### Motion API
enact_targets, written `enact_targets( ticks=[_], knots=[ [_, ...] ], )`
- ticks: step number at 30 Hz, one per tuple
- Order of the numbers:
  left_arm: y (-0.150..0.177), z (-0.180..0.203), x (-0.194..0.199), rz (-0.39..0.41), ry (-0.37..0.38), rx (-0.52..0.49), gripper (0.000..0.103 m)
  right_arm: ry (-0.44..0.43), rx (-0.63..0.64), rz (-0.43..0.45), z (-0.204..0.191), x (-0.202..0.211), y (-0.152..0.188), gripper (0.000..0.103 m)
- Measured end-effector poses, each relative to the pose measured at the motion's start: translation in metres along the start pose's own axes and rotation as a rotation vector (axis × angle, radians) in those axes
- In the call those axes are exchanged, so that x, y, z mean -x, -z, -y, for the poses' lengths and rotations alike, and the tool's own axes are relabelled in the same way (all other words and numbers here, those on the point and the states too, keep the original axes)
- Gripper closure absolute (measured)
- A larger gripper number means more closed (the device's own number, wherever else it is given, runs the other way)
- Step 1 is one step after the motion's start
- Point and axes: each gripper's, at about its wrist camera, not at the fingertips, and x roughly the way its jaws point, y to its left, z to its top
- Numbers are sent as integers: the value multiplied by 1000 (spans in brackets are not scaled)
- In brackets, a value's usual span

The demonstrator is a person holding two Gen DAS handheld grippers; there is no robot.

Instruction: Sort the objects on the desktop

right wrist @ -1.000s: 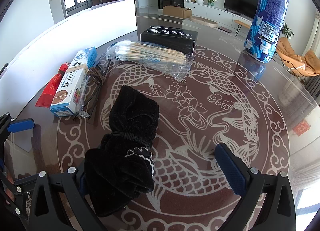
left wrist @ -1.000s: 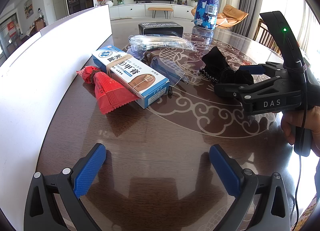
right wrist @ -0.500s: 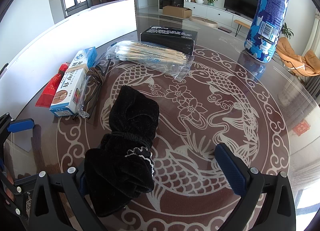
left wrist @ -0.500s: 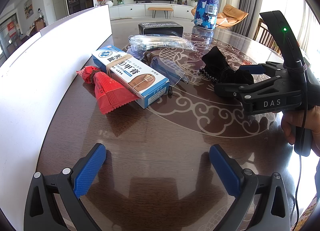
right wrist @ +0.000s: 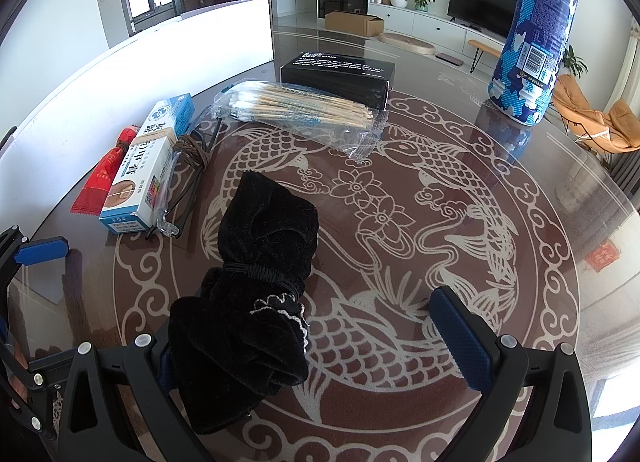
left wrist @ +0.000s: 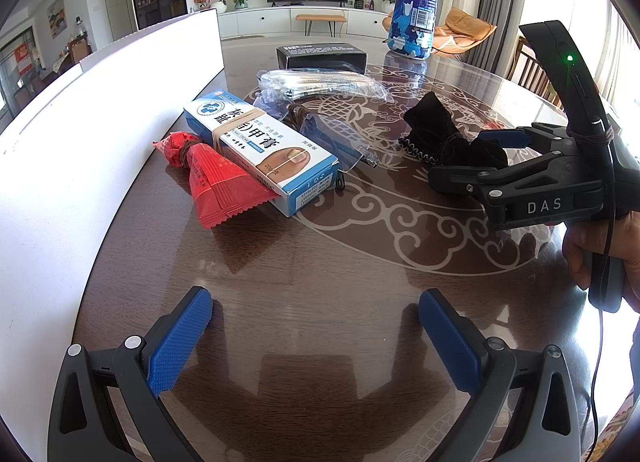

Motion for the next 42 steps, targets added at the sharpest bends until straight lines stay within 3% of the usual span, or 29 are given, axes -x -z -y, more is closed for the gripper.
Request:
enact_targets(
  ticks=[27, 29, 31, 36, 40, 41, 42],
  knots=[
    [1, -1, -1, 4, 5, 6, 0, -3, 1, -16, 0, -1, -3, 0],
    [1, -1, -1, 4, 5, 5, 0, -13, 21, 5, -4, 3, -5, 19],
    [1, -1, -1, 4, 6, 6, 0, -5, 21, 9, -6, 9, -7, 67],
    [2, -1, -1, 5, 5, 6, 0, 65, 54, -71, -2, 23, 4, 66],
    [2, -1, 0, 2, -1, 2, 0, 216, 61, -150, 20, 41, 26, 65],
    [2, -2, 0, 2, -3, 2, 0, 270, 79, -160, 23, 45, 28, 62],
    [2, -1, 0, 1, -5, 1, 0, 310, 104, -161, 22, 47, 28, 49]
  ],
)
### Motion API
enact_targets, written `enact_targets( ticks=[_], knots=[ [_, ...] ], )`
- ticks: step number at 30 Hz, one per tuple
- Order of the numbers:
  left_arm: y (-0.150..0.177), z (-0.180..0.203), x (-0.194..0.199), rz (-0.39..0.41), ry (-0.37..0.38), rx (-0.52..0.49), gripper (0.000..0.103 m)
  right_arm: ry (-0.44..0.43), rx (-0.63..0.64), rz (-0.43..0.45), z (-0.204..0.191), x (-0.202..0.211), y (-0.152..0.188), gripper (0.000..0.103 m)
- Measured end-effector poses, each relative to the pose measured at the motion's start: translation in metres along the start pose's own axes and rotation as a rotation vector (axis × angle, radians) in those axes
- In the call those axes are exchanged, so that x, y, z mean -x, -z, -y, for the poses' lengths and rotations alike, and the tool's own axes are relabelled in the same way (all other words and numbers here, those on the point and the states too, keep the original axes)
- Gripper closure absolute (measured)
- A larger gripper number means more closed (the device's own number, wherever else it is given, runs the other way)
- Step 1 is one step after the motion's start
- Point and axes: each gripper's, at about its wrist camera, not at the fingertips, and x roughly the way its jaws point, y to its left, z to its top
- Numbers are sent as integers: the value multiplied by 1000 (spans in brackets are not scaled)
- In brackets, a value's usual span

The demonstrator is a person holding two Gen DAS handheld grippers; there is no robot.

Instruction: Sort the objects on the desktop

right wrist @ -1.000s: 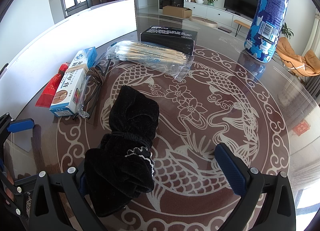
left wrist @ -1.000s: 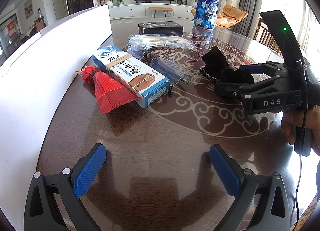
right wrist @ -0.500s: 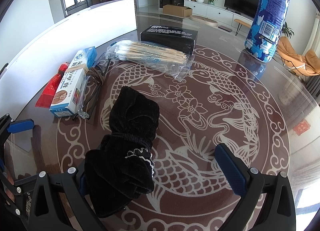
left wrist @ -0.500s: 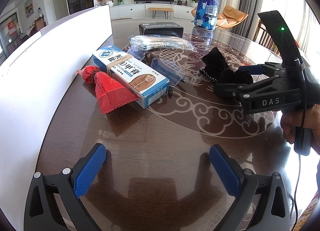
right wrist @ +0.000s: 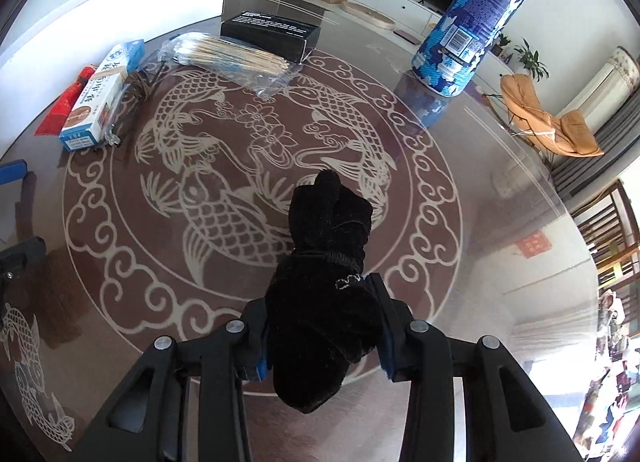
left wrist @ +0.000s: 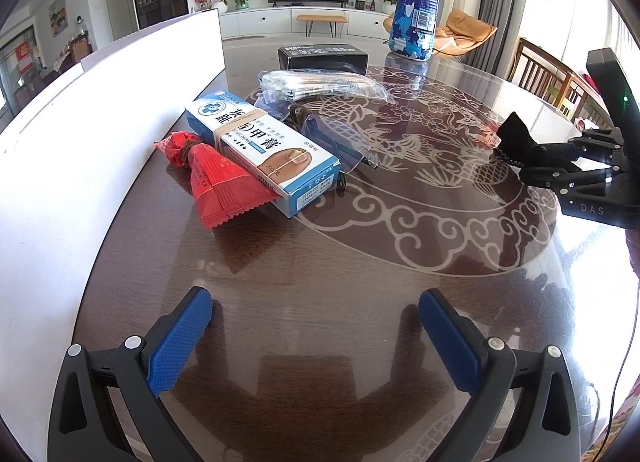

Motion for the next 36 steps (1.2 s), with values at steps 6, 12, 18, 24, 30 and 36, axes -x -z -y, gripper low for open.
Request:
enact_targets(
  ticks=[6, 12, 18, 24, 30, 36],
  knots=[
    [1, 0, 2, 0, 2, 1, 0, -114, 53, 151, -28, 31, -49, 14],
    [1, 0, 2, 2, 4, 5, 0, -223, 91, 201, -84, 13, -106, 17],
    [1, -1, 2, 3, 7, 7, 0, -476, 10, 150, -98, -23, -141, 50],
    [1, -2, 3, 5, 10, 10, 0, -515, 45, 106, -109, -31, -147, 88],
    [1, -1, 3, 4, 10, 10, 0, -587, 75, 66, -108, -15, -107, 88],
    [6, -13, 15, 30, 128, 106, 0, -733, -74, 2, -84, 7, -48, 80]
  ],
)
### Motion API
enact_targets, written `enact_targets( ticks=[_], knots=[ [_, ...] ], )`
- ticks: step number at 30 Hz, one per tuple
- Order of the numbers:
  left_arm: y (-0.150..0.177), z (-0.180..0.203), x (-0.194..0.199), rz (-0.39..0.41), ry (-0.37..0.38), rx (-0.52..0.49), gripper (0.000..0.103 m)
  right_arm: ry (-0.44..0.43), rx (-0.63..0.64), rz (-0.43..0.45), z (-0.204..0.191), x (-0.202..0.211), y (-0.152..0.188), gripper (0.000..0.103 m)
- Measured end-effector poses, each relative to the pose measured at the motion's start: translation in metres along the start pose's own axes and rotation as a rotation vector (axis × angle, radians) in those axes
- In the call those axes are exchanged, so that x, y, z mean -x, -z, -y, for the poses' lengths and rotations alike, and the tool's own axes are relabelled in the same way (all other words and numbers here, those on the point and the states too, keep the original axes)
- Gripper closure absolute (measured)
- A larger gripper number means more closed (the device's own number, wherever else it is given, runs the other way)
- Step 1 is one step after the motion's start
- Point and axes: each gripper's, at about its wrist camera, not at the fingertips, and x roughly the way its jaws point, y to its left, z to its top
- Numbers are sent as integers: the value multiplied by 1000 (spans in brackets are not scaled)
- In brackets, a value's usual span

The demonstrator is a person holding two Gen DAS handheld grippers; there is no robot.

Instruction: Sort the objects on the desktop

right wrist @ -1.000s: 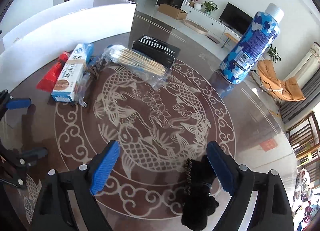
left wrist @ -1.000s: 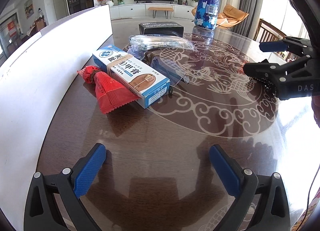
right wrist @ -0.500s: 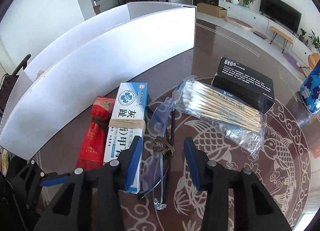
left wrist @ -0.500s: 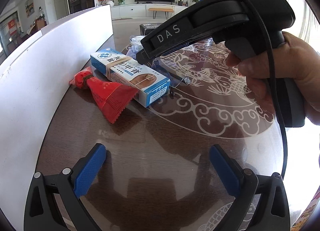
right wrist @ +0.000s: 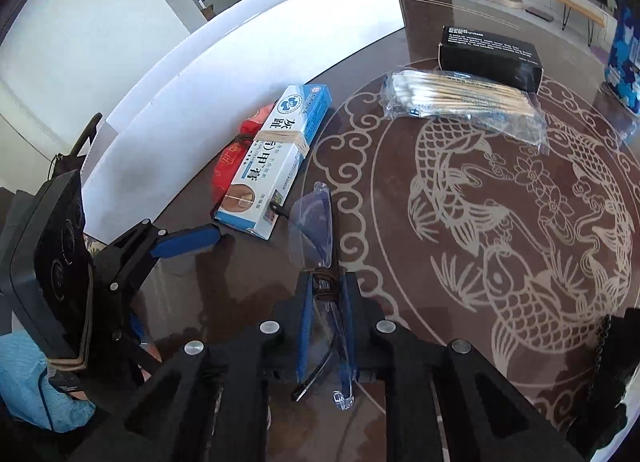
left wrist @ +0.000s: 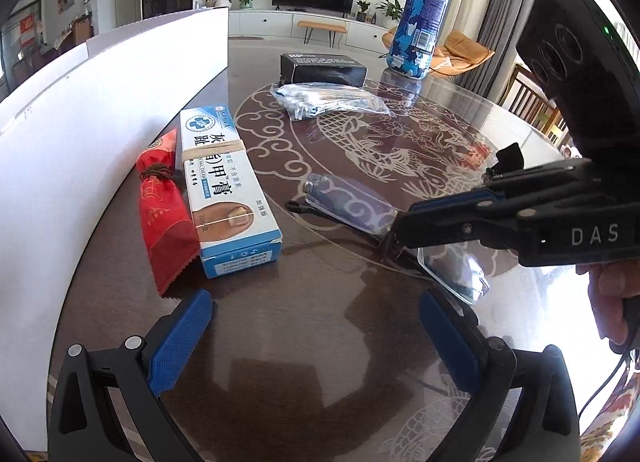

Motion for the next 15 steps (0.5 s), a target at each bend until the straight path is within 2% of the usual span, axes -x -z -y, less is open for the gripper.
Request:
enact_targets(
  ticks=[1, 3, 5, 8, 10, 11, 15],
  knots=[
    [1, -2, 3, -1, 43, 25, 0, -20, -45, 23, 5, 9, 8, 56],
    [3, -5, 7, -4, 100, 61, 0, -37, -93, 106, 13, 33, 25, 24],
    [5, -6, 8, -7, 110, 73, 0, 28, -86, 210, 17, 63, 39, 24],
    [5, -5, 8, -4, 114, 81, 0, 206, -91, 333, 31, 103, 56, 22],
    [4, -4, 7, -4, 122, 81, 0, 379, -115, 348, 52, 114, 59, 4],
    [4, -3, 7, -5, 132, 80, 0, 423, -128, 332, 64, 118, 61, 4],
    [3, 2, 6, -14, 146, 67, 0, 397, -176, 258, 110, 98, 55, 4]
  ],
)
